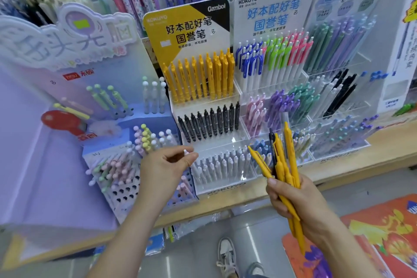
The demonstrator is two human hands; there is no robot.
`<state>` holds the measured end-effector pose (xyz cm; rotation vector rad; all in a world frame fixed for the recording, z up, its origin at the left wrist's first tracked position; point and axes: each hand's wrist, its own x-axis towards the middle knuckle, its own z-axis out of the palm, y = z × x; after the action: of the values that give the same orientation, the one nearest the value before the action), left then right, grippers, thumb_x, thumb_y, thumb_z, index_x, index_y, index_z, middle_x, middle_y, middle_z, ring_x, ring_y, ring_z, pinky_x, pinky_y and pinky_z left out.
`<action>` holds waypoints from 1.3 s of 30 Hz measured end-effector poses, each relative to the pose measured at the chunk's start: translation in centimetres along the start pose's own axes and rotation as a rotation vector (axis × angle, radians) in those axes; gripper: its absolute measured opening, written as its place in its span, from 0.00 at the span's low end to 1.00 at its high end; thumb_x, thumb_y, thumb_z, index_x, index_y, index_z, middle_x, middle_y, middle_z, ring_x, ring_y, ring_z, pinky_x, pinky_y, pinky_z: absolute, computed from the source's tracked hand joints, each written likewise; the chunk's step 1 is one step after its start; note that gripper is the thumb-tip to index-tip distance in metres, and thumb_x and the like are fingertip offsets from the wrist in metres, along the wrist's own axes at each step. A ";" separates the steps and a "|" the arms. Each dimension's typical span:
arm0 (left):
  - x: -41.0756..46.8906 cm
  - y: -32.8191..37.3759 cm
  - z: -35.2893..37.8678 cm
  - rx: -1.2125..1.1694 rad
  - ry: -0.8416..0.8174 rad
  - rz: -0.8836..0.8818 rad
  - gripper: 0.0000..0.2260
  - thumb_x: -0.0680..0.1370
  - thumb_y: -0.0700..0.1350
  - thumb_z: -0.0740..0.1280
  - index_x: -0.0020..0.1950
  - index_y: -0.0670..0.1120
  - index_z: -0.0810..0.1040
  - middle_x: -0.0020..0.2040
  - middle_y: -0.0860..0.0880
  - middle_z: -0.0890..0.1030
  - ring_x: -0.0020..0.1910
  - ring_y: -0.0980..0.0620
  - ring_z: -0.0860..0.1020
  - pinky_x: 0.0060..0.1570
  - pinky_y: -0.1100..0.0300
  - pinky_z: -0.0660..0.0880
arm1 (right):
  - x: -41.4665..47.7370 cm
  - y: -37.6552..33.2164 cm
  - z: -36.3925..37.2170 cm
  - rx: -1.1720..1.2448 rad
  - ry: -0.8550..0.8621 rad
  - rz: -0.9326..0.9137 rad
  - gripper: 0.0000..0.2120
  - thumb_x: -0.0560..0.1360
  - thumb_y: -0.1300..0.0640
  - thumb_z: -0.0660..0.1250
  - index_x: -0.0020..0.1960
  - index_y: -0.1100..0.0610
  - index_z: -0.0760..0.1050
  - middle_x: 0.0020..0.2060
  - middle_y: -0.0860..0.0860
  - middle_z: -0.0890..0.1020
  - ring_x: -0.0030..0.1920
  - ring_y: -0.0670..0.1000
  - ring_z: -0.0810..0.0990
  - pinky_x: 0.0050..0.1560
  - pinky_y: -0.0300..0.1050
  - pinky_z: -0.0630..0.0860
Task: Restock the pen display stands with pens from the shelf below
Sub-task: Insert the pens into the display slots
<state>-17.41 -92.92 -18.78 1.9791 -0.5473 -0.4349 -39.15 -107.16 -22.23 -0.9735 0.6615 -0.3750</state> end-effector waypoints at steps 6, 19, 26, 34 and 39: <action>-0.3 -3.6 1.1 0.178 -0.015 -0.028 0.02 0.72 0.44 0.75 0.43 0.51 0.85 0.37 0.57 0.84 0.37 0.57 0.80 0.38 0.67 0.76 | -0.5 2.3 -0.6 0.015 -0.014 0.100 0.09 0.67 0.64 0.74 0.39 0.60 0.73 0.28 0.57 0.70 0.21 0.49 0.64 0.21 0.35 0.60; 0.8 -5.8 -0.3 0.405 -0.241 0.251 0.08 0.72 0.48 0.74 0.49 0.48 0.86 0.39 0.54 0.83 0.36 0.61 0.79 0.43 0.63 0.75 | -0.3 3.3 3.2 0.021 0.007 0.085 0.06 0.68 0.61 0.72 0.35 0.55 0.76 0.28 0.57 0.71 0.22 0.50 0.65 0.21 0.37 0.61; 2.0 -7.5 0.3 0.585 -0.368 0.573 0.13 0.78 0.52 0.63 0.45 0.48 0.85 0.38 0.52 0.83 0.39 0.54 0.70 0.42 0.68 0.58 | 0.6 3.9 6.2 0.043 0.008 0.068 0.08 0.69 0.60 0.70 0.33 0.49 0.79 0.28 0.56 0.72 0.21 0.49 0.65 0.21 0.36 0.60; 2.2 -8.2 1.4 0.568 -0.295 0.460 0.08 0.73 0.50 0.72 0.40 0.46 0.81 0.35 0.53 0.76 0.43 0.53 0.70 0.38 0.66 0.56 | 1.3 4.5 8.3 0.175 0.066 0.089 0.09 0.68 0.58 0.69 0.42 0.61 0.71 0.27 0.54 0.71 0.21 0.48 0.65 0.20 0.36 0.60; 2.2 -6.9 1.0 0.673 -0.320 0.425 0.10 0.77 0.54 0.68 0.44 0.49 0.81 0.40 0.55 0.77 0.45 0.56 0.68 0.40 0.65 0.57 | 1.4 4.8 9.4 0.315 0.042 0.096 0.22 0.60 0.52 0.82 0.40 0.58 0.71 0.26 0.54 0.70 0.21 0.46 0.65 0.19 0.35 0.61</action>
<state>-14.79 -92.09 -25.60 2.3398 -1.4346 -0.3210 -31.83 -99.50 -23.18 -0.6334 0.6618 -0.4021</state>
